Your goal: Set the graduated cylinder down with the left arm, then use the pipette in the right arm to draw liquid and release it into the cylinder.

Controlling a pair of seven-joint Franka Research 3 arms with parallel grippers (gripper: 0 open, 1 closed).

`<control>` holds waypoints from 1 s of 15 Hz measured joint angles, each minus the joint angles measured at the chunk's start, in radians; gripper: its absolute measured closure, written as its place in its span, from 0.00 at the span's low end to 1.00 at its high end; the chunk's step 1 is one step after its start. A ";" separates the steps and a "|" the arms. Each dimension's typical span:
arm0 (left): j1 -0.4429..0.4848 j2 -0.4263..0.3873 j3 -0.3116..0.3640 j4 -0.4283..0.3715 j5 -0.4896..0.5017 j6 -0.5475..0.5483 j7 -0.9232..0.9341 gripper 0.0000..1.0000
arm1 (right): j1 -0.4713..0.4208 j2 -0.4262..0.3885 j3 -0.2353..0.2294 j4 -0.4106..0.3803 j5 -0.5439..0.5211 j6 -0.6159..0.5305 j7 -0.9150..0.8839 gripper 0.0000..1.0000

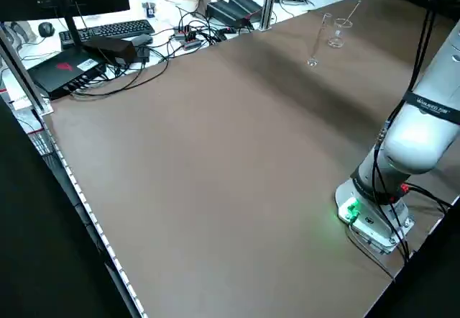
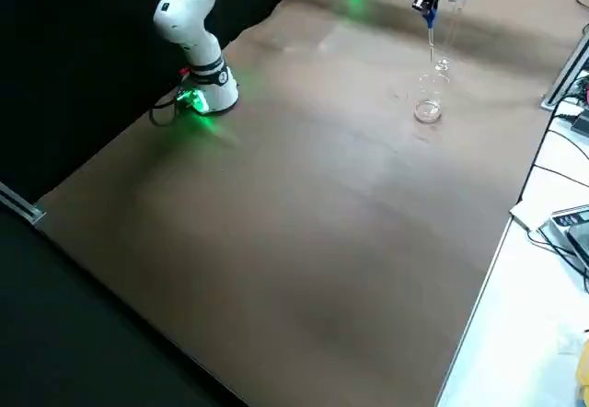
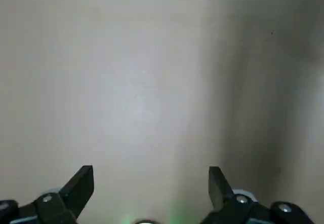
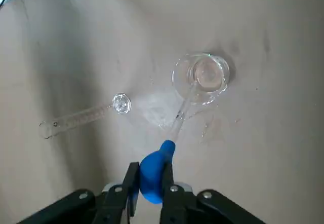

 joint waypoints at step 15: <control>-0.004 0.000 -0.011 0.000 0.000 0.000 0.000 0.00 | 0.004 0.000 0.014 0.085 0.052 -0.074 0.107 0.78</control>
